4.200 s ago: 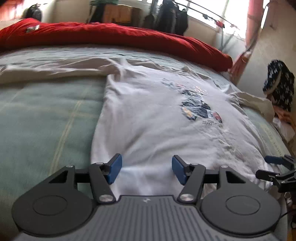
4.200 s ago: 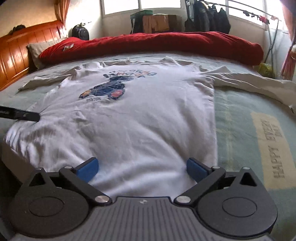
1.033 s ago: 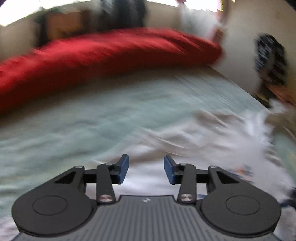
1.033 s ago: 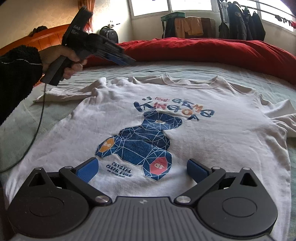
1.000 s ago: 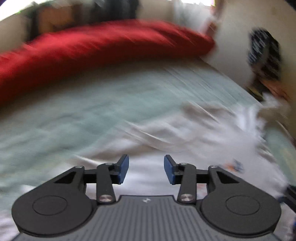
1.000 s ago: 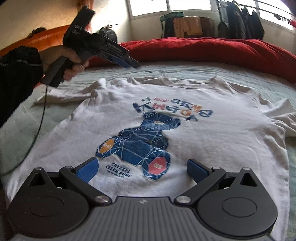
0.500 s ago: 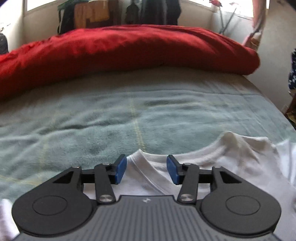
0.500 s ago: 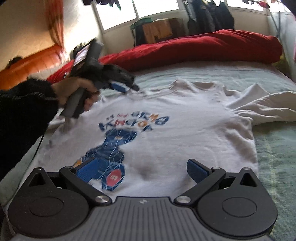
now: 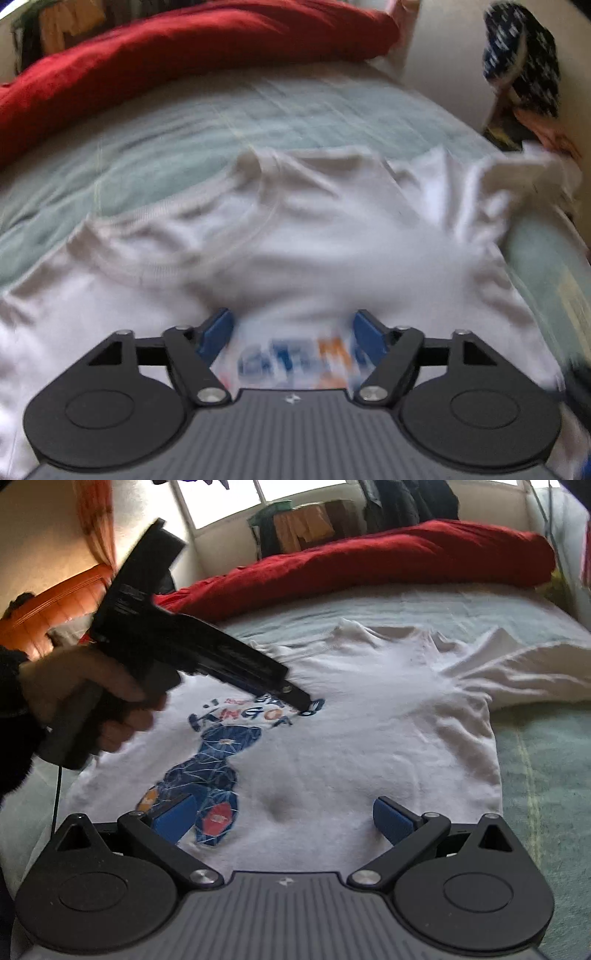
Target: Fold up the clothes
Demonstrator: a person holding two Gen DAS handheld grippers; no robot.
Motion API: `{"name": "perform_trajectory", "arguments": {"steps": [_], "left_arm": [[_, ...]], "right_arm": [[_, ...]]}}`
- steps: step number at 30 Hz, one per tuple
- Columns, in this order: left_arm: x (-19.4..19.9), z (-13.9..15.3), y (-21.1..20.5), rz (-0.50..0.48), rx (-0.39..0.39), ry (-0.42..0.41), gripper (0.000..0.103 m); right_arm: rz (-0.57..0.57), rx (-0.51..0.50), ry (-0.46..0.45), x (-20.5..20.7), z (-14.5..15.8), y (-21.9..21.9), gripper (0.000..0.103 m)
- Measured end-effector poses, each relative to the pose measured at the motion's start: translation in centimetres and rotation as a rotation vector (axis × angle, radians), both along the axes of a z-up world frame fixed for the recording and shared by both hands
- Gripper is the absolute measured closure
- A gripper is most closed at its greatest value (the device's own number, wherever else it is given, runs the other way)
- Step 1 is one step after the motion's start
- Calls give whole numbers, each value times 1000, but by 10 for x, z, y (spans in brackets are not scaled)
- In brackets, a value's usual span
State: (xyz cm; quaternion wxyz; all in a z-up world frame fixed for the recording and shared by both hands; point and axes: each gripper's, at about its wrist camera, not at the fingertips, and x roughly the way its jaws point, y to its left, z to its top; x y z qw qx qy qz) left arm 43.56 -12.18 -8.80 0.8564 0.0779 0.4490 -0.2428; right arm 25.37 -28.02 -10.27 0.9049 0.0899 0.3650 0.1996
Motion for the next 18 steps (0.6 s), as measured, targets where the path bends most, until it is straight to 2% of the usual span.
{"name": "perform_trajectory", "arguments": {"steps": [8, 9, 10, 13, 15, 17, 18], "left_arm": [[70, -8, -17, 206, 19, -71, 25], [67, -4, -18, 212, 25, -77, 27], [60, 2, -20, 199, 39, -86, 30], [34, 25, -28, 108, 13, -93, 29], [18, 35, -34, 1, -59, -66, 28], [13, 35, -46, -112, -145, 23, 26], [13, 31, -53, -135, -166, 49, 26]], "right_arm": [[-8, 14, 11, 4, -3, -3, 0], [-10, 22, 14, 4, -2, -4, 0], [-12, 29, 16, 5, -2, -6, 0], [-17, 42, 20, 6, -2, -7, 0], [-21, 41, 19, 5, -2, -7, 0], [-22, 35, 16, 5, -3, -5, 0], [-21, 31, 15, 5, -4, -4, 0]]}}
